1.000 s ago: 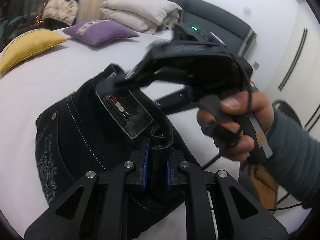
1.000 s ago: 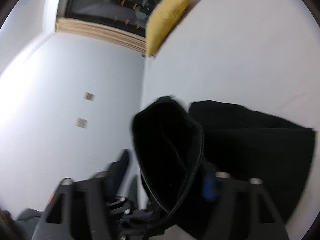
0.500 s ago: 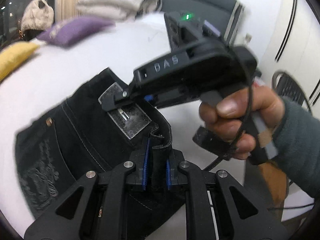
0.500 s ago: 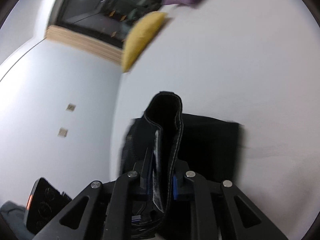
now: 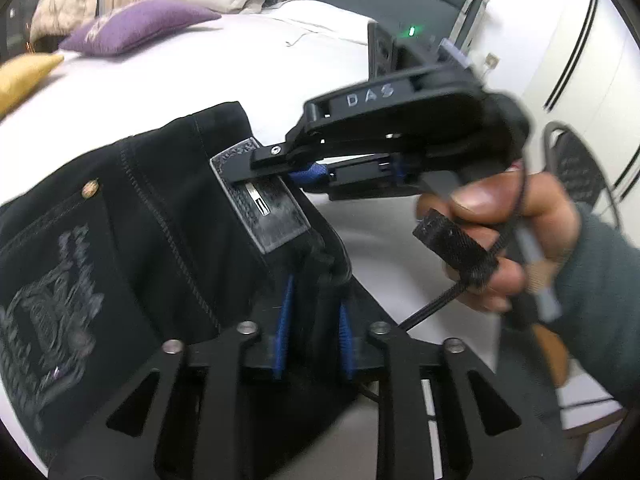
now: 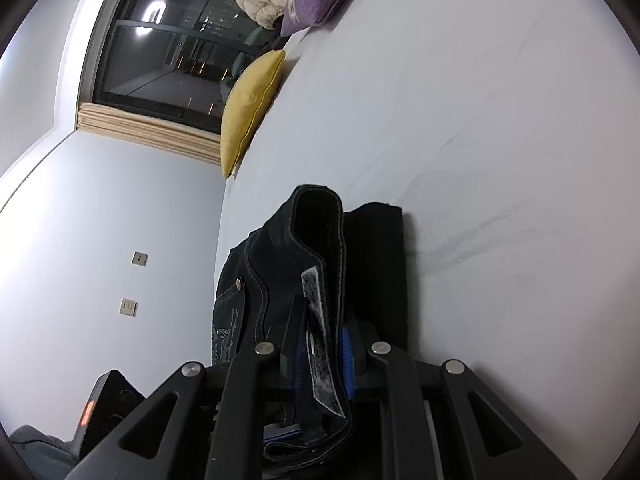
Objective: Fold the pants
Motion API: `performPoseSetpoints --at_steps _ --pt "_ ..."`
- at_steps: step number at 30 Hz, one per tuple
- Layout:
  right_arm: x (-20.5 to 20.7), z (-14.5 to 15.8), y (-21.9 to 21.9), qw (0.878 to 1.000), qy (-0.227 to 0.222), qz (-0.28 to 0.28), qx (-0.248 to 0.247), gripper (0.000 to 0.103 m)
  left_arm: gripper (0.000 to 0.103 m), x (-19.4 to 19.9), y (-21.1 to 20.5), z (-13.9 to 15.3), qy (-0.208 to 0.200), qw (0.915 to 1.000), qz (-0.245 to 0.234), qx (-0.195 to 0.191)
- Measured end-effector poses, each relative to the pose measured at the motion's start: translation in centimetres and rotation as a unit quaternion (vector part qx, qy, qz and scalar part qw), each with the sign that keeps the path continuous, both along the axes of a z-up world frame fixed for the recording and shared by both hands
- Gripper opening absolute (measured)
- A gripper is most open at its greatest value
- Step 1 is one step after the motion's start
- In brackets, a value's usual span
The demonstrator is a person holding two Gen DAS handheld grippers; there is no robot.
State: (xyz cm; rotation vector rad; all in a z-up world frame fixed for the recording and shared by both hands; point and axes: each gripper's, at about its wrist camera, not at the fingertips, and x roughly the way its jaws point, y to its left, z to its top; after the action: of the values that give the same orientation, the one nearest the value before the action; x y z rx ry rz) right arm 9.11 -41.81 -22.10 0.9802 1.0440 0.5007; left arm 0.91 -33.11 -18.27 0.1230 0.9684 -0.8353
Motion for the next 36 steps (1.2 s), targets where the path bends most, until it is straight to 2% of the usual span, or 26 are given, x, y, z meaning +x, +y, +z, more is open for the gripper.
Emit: performPoseSetpoints --at_steps 3,4,6,8,10,12,14,15,16,18,19,20,21,22,23,24,25,27,32,33,36 --pt "-0.2 -0.5 -2.4 0.998 0.038 -0.042 0.004 0.025 0.024 -1.4 3.1 2.0 -0.01 0.9995 0.016 -0.025" --pt "-0.6 0.0 -3.3 0.997 0.048 -0.063 -0.012 0.028 0.024 -1.7 4.5 2.7 -0.021 0.9989 0.03 -0.03" --pt "-1.3 2.1 -3.9 0.995 0.032 -0.073 -0.057 0.029 0.024 -1.7 7.5 3.7 -0.037 0.9966 0.066 -0.035" --pt "-2.0 4.0 -3.4 0.998 0.007 -0.06 -0.032 0.029 0.024 -1.1 10.4 3.6 -0.049 0.9934 0.099 -0.029" --pt "-3.0 6.4 -1.1 0.999 -0.036 -0.023 -0.007 0.029 0.024 -0.5 12.1 2.6 -0.042 0.9904 0.129 -0.027" --pt "-3.5 7.2 1.5 0.999 -0.051 0.014 0.005 0.029 0.024 -0.3 12.8 0.9 -0.035 0.9888 0.144 -0.021" --pt "-4.0 5.8 3.6 0.999 -0.029 0.035 -0.008 0.033 0.024 1.2 13.0 -1.2 -0.022 0.9882 0.152 0.008" --pt "-4.2 4.4 3.9 0.999 -0.004 0.033 -0.019 0.041 0.024 1.4 12.7 -3.0 -0.011 0.9874 0.156 0.025" --pt "-4.5 2.0 4.1 0.998 0.036 0.03 -0.039 0.034 0.024 2.1 12.6 -3.7 -0.009 0.9867 0.159 0.032" --pt "-5.6 -0.6 2.8 0.998 0.053 -0.002 -0.036 0.0 0.024 2.2 11.8 -3.7 -0.012 0.9859 0.162 0.039" --pt "-6.2 -0.8 1.9 0.998 0.058 -0.018 -0.01 0.0 0.024 2.3 11.5 -3.2 -0.009 0.9859 0.16 0.05" --pt "-6.4 -0.3 1.5 0.998 0.057 -0.026 -0.013 0.0 0.024 2.3 11.1 -2.4 -0.005 0.9857 0.158 0.058" --pt "-6.8 0.9 1.1 0.997 0.047 -0.036 -0.043 0.007 0.024 2.1 11.4 -1.7 -0.002 0.9846 0.162 0.064" --pt "-7.0 2.2 0.6 0.997 0.033 -0.043 -0.06 0.025 0.024 2.7 11.3 -0.7 -0.006 0.983 0.171 0.067" --pt "-7.1 3.2 -0.2 0.997 0.017 -0.051 -0.059 0.038 0.025 2.9 11.3 0.1 -0.015 0.9801 0.183 0.074" --pt "-7.1 3.8 -0.5 0.996 0.008 -0.059 -0.062 0.065 0.027 2.7 11.5 0.5 -0.022 0.978 0.191 0.081" --pt "-6.9 4.8 -1.1 0.995 -0.003 -0.072 -0.073 0.083 0.031 2.7 11.8 0.8 -0.026 0.9754 0.199 0.091" --pt "-6.0 5.7 -1.5 0.994 -0.019 -0.076 -0.081 0.087 0.075 2.6 12.7 1.0 -0.026 0.9722 0.213 0.093" --pt "-3.7 3.5 -1.0 0.997 0.009 -0.043 -0.066 0.087 0.077 2.9 14.9 1.1 -0.012 0.9656 0.242 0.095" --pt "-3.3 2.8 -0.7 0.997 0.019 -0.033 -0.069 0.087 0.077 3.3 15.9 2.2 -0.009 0.964 0.247 0.097" --pt "-2.1 1.2 0.5 0.996 0.04 -0.013 -0.076 0.087 0.077 4.6 16.6 1.4 0.019 0.962 0.254 0.1"
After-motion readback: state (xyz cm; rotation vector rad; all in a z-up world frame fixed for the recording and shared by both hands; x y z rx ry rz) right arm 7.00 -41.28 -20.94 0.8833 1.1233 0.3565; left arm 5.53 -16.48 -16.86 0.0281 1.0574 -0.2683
